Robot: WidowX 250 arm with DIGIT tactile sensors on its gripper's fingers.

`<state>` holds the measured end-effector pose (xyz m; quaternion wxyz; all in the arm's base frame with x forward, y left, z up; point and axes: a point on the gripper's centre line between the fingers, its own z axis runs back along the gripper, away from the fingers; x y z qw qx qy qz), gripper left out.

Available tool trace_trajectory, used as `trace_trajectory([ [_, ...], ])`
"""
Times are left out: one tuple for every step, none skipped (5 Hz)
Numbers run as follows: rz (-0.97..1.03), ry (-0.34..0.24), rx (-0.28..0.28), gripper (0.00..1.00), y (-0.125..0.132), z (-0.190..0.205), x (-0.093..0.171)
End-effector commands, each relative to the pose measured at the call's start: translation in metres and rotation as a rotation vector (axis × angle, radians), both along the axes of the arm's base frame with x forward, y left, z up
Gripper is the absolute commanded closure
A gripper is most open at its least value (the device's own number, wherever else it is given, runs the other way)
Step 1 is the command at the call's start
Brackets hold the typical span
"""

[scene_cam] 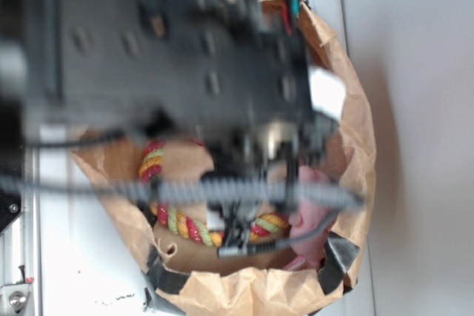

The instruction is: Grab the multicolored rope.

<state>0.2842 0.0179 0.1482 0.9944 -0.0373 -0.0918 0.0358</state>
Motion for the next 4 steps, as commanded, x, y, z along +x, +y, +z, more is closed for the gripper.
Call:
trace_trajectory([
  [-0.054,-0.076,0.072,0.0,-0.008,-0.003,0.01],
  [-0.131,-0.055,0.085,0.0,-0.03,-0.018,-0.001],
  [-0.174,-0.035,0.087,0.0,-0.047,-0.034,-0.003],
  [-0.212,-0.035,0.115,0.0,-0.068,-0.049,-0.003],
])
